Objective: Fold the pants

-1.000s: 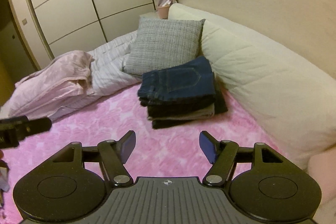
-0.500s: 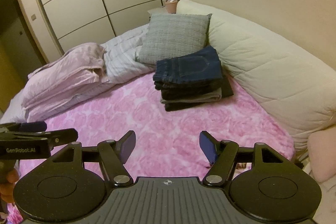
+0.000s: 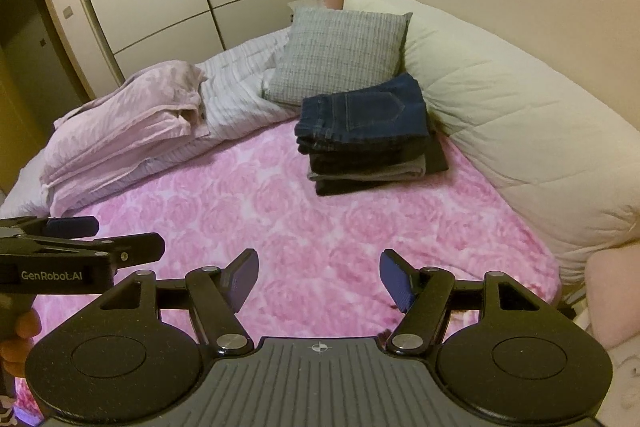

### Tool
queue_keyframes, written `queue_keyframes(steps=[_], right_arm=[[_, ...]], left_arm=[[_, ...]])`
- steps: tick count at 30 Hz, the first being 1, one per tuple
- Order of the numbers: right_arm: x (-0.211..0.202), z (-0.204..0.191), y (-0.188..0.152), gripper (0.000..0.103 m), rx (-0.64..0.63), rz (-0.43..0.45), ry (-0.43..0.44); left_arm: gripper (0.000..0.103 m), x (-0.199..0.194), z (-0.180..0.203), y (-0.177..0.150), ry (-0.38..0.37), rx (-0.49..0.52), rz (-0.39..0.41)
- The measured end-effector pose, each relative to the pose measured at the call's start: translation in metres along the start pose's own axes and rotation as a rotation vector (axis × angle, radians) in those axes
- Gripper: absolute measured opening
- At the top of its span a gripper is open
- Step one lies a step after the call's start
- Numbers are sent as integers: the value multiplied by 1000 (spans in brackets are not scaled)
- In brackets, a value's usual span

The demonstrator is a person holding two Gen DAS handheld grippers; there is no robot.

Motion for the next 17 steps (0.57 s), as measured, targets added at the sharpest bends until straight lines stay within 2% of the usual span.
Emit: queue_keyframes(steps=[17], right_arm=[[5,16,3,64,16,-6,-3]], left_arm=[[101,15,18,7,-13,28,-12]])
Point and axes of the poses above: each gripper's, at about its wrist camera, not at the fingertips, and x roughly the way its jaws point, z to its right, y to its top, the point moved 6 cm from there along x, roughly the way its jaws point, and after that the axes turned 11 degrees about -y, right-handed, at the moved point
